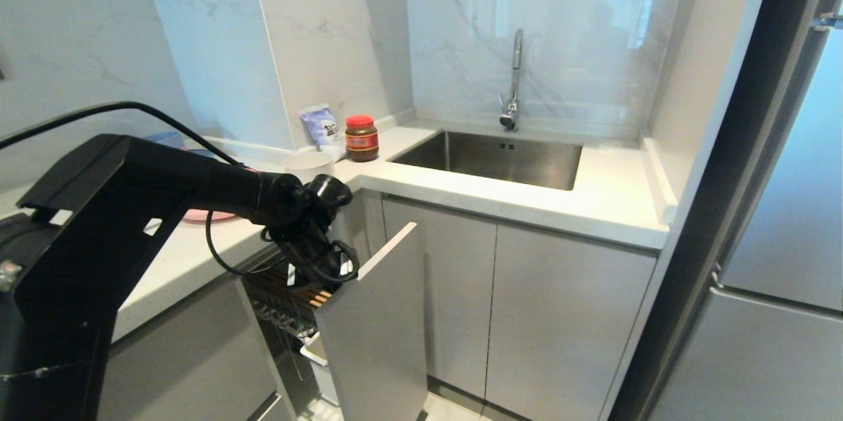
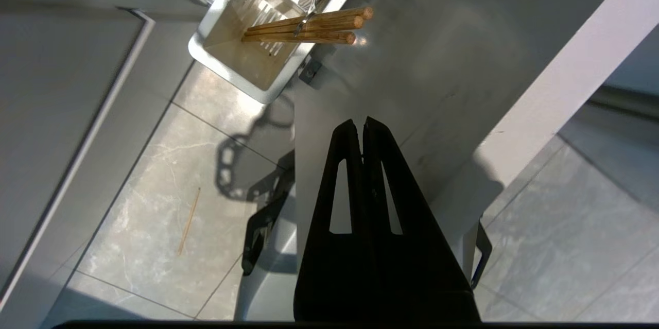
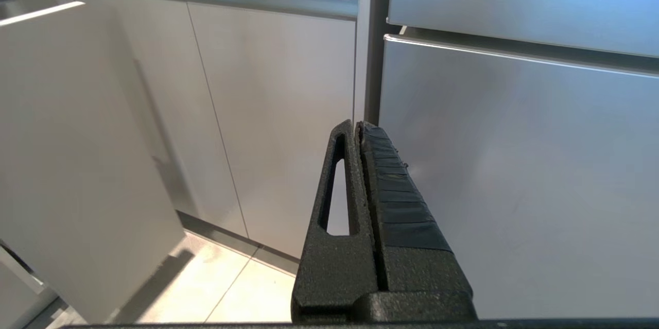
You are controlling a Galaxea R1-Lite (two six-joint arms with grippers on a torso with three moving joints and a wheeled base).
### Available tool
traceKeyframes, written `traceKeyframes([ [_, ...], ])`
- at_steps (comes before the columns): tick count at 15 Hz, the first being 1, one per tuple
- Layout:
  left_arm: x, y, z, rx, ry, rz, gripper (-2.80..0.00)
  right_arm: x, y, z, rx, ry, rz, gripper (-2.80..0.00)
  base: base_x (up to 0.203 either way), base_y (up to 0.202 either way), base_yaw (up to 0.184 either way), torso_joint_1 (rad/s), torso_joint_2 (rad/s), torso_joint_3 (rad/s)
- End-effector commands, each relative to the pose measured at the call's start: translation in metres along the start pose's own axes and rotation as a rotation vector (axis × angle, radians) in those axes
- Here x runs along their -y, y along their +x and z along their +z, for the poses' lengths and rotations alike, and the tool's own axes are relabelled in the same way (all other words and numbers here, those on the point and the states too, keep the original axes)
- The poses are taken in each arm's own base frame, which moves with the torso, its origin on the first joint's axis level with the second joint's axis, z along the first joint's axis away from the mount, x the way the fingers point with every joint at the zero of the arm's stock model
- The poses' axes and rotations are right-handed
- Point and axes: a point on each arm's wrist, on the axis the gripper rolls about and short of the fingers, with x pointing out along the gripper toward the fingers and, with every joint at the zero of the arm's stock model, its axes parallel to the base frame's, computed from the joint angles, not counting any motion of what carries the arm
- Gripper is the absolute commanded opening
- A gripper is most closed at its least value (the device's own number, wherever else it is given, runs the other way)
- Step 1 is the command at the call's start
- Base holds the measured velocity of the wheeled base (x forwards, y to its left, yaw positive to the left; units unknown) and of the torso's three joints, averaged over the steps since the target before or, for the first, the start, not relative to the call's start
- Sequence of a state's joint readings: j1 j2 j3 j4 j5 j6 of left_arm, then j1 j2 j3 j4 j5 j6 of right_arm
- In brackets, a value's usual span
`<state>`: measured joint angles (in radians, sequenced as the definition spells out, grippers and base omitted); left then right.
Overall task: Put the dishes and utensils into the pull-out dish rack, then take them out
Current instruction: Open the cupboard
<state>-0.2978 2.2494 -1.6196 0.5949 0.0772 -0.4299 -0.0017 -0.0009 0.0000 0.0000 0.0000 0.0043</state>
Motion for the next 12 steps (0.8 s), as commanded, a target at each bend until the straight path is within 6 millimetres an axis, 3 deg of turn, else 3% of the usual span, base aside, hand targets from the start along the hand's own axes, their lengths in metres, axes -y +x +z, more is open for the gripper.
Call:
traceKeyframes([
  [1, 0.017, -0.007, -0.016, -0.011, 0.045, -0.014, -2.8, 0.0, 0.0, -0.001, 0.002, 0.0, 0.0, -2.8, 0.0, 0.0, 0.0, 0.0, 0.0, 0.0],
  [12, 0.063, -0.03, -0.064, -0.089, 0.157, -0.231, -2.8, 0.0, 0.0, -0.001, 0.002, 0.0, 0.0, -2.8, 0.0, 0.0, 0.0, 0.0, 0.0, 0.0],
])
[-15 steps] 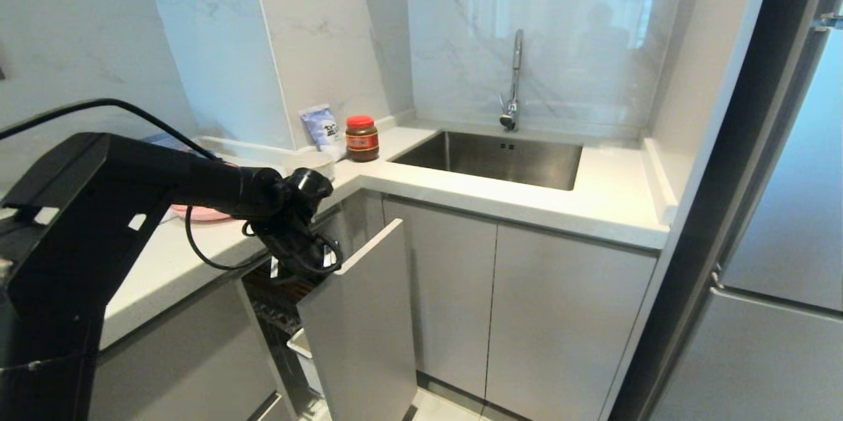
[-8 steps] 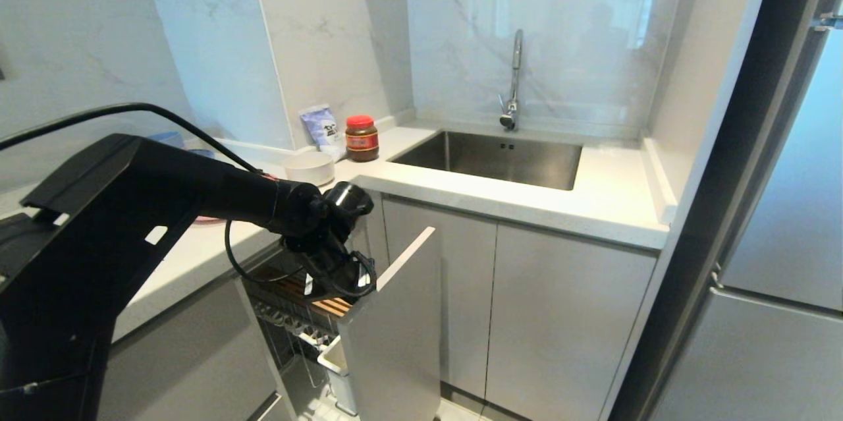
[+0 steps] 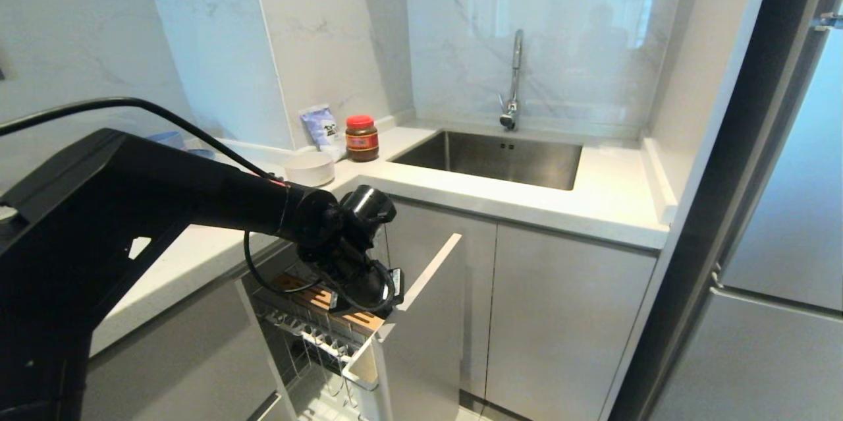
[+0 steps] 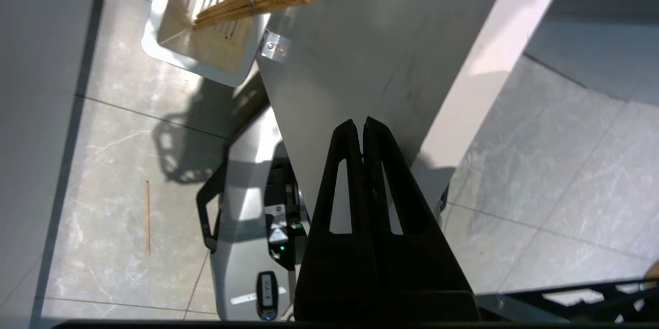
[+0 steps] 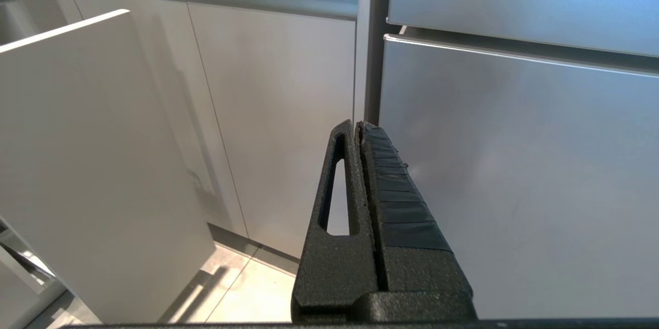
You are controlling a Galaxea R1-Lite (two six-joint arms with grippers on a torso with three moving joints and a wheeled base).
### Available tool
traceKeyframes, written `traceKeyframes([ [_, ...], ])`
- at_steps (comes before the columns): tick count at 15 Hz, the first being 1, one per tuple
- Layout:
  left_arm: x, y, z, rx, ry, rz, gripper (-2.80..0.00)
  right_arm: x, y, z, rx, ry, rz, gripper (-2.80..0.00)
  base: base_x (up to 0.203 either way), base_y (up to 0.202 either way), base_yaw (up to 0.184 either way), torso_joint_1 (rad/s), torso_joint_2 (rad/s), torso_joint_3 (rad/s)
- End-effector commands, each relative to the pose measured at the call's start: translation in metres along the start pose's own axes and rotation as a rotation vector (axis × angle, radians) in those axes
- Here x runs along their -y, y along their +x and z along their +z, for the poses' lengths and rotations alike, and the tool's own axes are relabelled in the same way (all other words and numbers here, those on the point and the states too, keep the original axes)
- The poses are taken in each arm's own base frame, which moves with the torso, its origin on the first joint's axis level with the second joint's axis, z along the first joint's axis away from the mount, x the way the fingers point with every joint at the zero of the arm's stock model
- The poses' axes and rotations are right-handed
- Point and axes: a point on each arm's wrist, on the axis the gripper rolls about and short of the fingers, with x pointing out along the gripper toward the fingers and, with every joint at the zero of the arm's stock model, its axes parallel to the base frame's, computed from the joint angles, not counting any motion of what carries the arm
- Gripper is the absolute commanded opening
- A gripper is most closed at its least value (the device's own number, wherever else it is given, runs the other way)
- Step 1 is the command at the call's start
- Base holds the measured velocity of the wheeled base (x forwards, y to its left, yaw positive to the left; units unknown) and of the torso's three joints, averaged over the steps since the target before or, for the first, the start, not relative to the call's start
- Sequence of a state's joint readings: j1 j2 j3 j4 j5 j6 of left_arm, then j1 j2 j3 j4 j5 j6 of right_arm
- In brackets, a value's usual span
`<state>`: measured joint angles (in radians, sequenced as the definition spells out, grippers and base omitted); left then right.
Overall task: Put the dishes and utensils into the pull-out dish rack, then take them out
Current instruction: Open the cupboard
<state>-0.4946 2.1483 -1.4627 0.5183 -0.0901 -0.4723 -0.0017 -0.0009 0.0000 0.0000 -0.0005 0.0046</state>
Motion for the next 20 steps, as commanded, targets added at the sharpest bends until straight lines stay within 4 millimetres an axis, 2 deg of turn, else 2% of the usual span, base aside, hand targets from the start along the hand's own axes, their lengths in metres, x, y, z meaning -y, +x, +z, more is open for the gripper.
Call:
traceKeyframes([
  [1, 0.012, -0.003, -0.01, -0.016, 0.021, -0.019, -2.8, 0.0, 0.0, -0.001, 0.002, 0.0, 0.0, -2.8, 0.0, 0.0, 0.0, 0.0, 0.0, 0.0],
  [8, 0.037, 0.008, -0.034, -0.074, 0.076, -0.075, -2.8, 0.0, 0.0, -0.001, 0.002, 0.0, 0.0, -2.8, 0.0, 0.0, 0.0, 0.0, 0.0, 0.0],
  [17, 0.038, 0.007, -0.035, -0.076, 0.079, -0.078, -2.8, 0.0, 0.0, -0.001, 0.002, 0.0, 0.001, -2.8, 0.0, 0.0, 0.0, 0.0, 0.0, 0.0],
  [20, 0.046, 0.008, -0.041, -0.088, 0.094, -0.086, -2.8, 0.0, 0.0, -0.001, 0.002, 0.0, 0.0, -2.8, 0.0, 0.0, 0.0, 0.0, 0.0, 0.0],
])
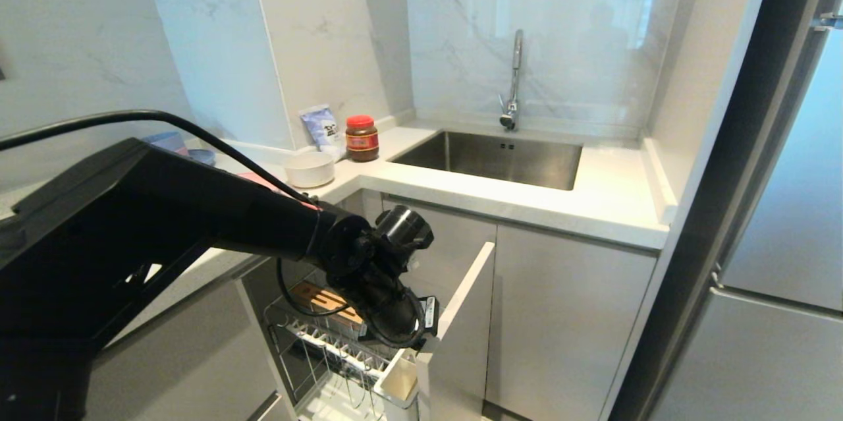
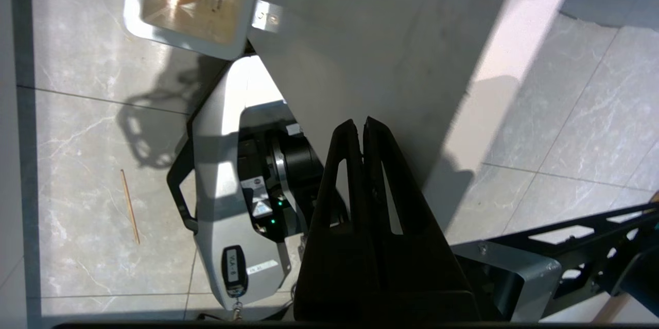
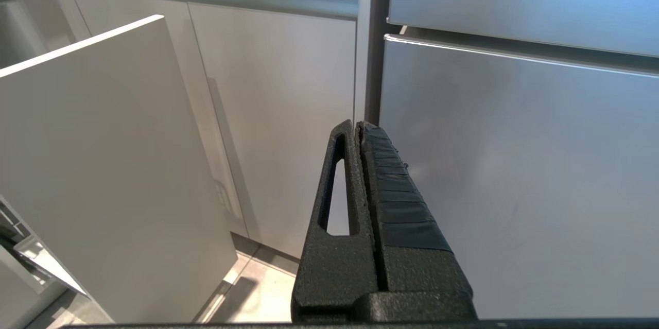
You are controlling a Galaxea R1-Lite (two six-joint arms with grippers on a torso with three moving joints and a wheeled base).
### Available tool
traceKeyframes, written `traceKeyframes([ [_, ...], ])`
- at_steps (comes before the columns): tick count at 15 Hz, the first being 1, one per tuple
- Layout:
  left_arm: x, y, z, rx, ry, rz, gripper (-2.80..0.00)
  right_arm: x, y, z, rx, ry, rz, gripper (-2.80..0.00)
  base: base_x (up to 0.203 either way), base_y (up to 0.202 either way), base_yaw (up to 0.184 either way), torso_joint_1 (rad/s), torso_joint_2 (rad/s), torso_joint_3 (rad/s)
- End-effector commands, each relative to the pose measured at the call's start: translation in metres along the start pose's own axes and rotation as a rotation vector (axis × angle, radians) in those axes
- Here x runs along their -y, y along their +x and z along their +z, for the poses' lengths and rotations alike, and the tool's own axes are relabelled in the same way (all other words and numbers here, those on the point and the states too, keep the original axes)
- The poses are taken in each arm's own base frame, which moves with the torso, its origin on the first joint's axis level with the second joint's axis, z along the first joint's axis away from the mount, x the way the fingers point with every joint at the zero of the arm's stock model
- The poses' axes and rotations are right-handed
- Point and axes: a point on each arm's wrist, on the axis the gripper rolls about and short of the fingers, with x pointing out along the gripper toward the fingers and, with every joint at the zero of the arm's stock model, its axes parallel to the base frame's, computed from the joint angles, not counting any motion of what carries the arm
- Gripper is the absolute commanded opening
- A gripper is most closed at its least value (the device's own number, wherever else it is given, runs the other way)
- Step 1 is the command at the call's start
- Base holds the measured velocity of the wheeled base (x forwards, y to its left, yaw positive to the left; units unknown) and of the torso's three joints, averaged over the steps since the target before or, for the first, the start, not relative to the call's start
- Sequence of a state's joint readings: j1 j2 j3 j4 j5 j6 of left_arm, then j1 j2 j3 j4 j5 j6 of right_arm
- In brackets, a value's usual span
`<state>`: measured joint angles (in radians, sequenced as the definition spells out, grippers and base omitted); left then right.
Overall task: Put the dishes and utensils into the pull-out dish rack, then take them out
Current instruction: Open the cupboard
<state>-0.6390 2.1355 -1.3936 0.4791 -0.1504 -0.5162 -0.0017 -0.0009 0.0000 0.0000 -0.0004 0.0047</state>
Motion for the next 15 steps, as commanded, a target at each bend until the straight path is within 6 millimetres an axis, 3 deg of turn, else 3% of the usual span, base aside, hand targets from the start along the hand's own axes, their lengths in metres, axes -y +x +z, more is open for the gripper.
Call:
traceKeyframes([
  [1, 0.007, 0.001, -0.004, -0.011, 0.004, -0.006, -2.8, 0.0, 0.0, -0.001, 0.002, 0.0, 0.001, -2.8, 0.0, 0.0, 0.0, 0.0, 0.0, 0.0],
  [9, 0.007, 0.002, -0.005, -0.008, -0.001, 0.008, -2.8, 0.0, 0.0, -0.001, 0.002, 0.0, -0.001, -2.8, 0.0, 0.0, 0.0, 0.0, 0.0, 0.0],
  [15, -0.011, -0.002, 0.006, 0.085, -0.035, 0.148, -2.8, 0.0, 0.0, -0.001, 0.002, 0.0, 0.001, -2.8, 0.0, 0.0, 0.0, 0.0, 0.0, 0.0],
])
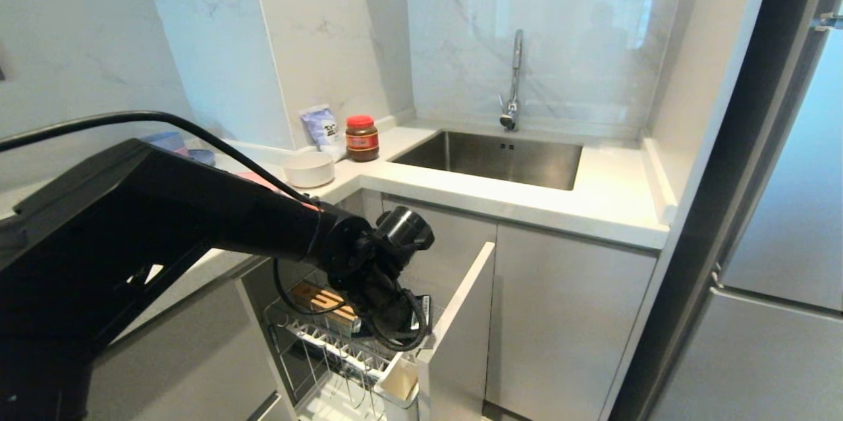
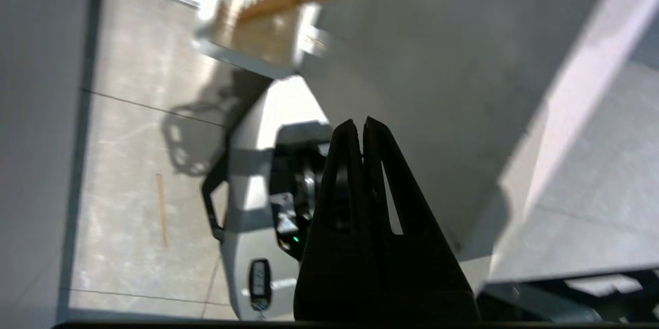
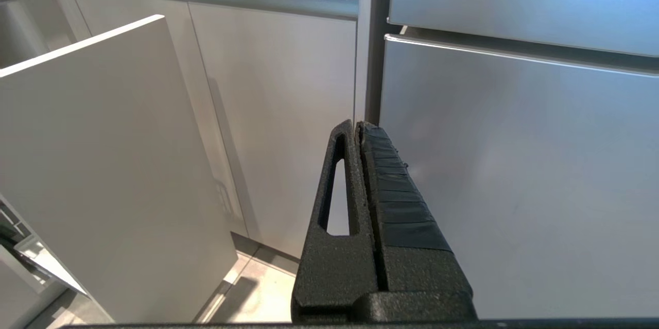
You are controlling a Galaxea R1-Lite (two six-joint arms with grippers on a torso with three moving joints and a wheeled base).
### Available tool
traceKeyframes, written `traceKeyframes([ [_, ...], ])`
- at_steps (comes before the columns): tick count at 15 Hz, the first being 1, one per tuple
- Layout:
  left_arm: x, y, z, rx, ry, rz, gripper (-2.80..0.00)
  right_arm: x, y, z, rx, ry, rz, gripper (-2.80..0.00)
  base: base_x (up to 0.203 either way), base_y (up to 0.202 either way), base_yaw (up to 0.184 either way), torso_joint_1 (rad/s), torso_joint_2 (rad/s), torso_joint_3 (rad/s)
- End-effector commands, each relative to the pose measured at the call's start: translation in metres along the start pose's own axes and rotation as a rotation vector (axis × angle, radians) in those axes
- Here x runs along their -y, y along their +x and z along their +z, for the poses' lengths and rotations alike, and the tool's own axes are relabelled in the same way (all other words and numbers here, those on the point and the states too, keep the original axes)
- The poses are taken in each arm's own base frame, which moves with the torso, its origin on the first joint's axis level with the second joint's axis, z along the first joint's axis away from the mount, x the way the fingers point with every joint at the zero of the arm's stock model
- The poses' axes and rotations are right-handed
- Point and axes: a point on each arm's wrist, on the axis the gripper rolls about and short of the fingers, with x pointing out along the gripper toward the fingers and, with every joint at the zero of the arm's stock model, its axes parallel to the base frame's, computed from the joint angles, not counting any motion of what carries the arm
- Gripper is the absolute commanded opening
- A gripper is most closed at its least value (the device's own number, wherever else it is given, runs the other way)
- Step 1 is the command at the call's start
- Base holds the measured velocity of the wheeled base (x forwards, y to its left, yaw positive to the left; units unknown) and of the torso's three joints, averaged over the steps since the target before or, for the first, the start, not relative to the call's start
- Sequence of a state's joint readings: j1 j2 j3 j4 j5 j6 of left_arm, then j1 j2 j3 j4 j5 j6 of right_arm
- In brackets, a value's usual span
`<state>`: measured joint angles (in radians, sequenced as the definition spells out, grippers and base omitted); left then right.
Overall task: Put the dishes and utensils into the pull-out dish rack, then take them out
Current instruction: Open the cupboard, then pick up the chopsticks and place it in the cupboard
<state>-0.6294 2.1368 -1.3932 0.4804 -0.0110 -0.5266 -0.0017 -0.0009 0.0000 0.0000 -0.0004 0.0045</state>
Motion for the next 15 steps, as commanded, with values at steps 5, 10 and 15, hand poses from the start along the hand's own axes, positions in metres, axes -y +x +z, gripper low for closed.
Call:
traceKeyframes([
  [5, -0.029, -0.033, 0.018, 0.152, -0.044, 0.105, -2.8, 0.0, 0.0, -0.001, 0.002, 0.0, -0.001, -2.8, 0.0, 0.0, 0.0, 0.0, 0.0, 0.0],
  [10, -0.057, -0.128, 0.016, 0.389, -0.042, 0.063, -2.8, 0.0, 0.0, -0.001, 0.002, 0.0, -0.001, -2.8, 0.0, 0.0, 0.0, 0.0, 0.0, 0.0],
  [15, -0.082, -0.228, -0.031, 0.677, 0.06, 0.032, -2.8, 0.0, 0.0, -0.001, 0.002, 0.0, -0.001, -2.8, 0.0, 0.0, 0.0, 0.0, 0.0, 0.0],
])
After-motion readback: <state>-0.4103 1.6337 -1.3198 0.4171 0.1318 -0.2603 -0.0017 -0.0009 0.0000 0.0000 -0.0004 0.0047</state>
